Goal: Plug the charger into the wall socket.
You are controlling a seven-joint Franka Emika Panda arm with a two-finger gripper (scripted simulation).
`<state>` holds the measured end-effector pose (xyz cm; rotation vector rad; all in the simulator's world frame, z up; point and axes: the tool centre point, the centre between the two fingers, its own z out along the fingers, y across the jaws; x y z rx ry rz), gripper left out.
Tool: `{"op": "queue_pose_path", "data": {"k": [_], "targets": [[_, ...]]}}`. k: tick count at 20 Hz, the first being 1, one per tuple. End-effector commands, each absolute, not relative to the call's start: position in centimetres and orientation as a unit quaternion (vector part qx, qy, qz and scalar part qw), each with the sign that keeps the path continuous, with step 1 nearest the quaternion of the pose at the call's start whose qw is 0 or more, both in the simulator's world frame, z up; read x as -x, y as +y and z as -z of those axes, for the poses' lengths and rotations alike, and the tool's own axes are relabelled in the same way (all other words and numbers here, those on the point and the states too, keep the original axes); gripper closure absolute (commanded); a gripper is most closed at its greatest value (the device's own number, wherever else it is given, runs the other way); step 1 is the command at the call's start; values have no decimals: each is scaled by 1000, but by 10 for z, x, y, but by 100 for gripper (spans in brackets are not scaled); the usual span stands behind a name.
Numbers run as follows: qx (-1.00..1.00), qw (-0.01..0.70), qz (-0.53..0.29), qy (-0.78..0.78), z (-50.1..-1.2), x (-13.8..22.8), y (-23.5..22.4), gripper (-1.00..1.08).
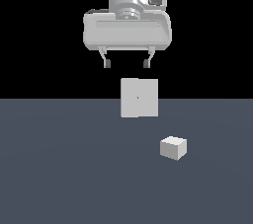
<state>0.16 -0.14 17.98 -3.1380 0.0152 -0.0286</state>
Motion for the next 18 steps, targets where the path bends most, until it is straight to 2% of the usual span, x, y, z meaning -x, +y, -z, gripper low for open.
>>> {"op": "queue_pose_path", "data": {"k": [1,18], "targets": [[1000,2,9,5,-180,-2,-1,-92],[994,-12,44,104,-150,16,-28,-92]]}}
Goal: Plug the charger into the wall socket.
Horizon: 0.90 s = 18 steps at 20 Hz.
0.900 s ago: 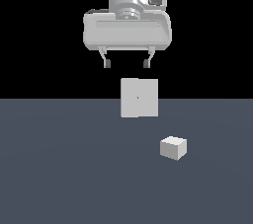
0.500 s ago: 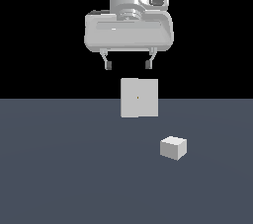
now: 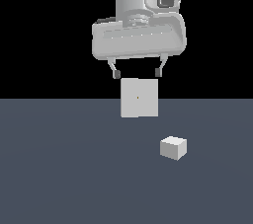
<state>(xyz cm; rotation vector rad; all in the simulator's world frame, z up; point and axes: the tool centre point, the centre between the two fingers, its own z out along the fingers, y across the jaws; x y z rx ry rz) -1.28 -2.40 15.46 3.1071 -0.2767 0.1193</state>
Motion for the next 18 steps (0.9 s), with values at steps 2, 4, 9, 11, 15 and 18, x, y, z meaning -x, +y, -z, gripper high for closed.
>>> {"op": "queue_pose_path", "data": {"k": [2,4,9,11,15,18], "targets": [[-990,15,-52,-128,-142,21,-34,-92],[-986,19,-60,-152,-135,26,-40,-92],[-974,27,-80,-211,-116,38,-54,-92],[-968,30,-88,-233,-109,43,-59,-92],[-955,37,-102,-275,-95,53,-67,-92],[-946,41,-111,-301,-86,59,-73,-92]]}}
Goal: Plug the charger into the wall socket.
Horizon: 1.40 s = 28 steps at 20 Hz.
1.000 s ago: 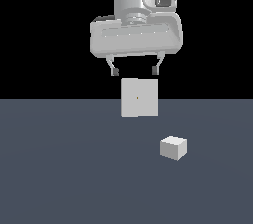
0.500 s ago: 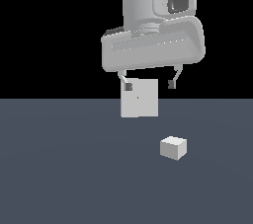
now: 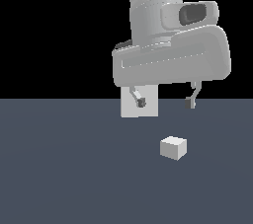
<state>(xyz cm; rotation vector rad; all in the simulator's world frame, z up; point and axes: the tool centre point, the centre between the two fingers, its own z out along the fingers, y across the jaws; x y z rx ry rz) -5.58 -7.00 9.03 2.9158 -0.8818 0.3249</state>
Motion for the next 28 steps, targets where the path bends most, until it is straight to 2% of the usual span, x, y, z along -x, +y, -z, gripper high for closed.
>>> {"op": "queue_pose_path", "data": {"k": [1,28], "targets": [[-943,42,-114,-309,-83,61,-74,-92],[-920,52,-131,-365,-45,75,-84,-92]]}}
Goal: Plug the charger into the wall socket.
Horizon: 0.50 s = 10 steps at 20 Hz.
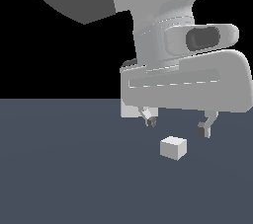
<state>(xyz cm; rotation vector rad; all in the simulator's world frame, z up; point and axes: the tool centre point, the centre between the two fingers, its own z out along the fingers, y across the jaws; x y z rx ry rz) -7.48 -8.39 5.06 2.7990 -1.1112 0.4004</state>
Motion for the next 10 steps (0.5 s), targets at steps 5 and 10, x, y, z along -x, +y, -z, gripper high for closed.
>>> {"op": "queue_pose_path", "data": {"k": [5,10], "targets": [[-920,52,-131,-366,-24,76,-84,-92],[-920,52,-131,-366,-13,75,-84,-92]]}}
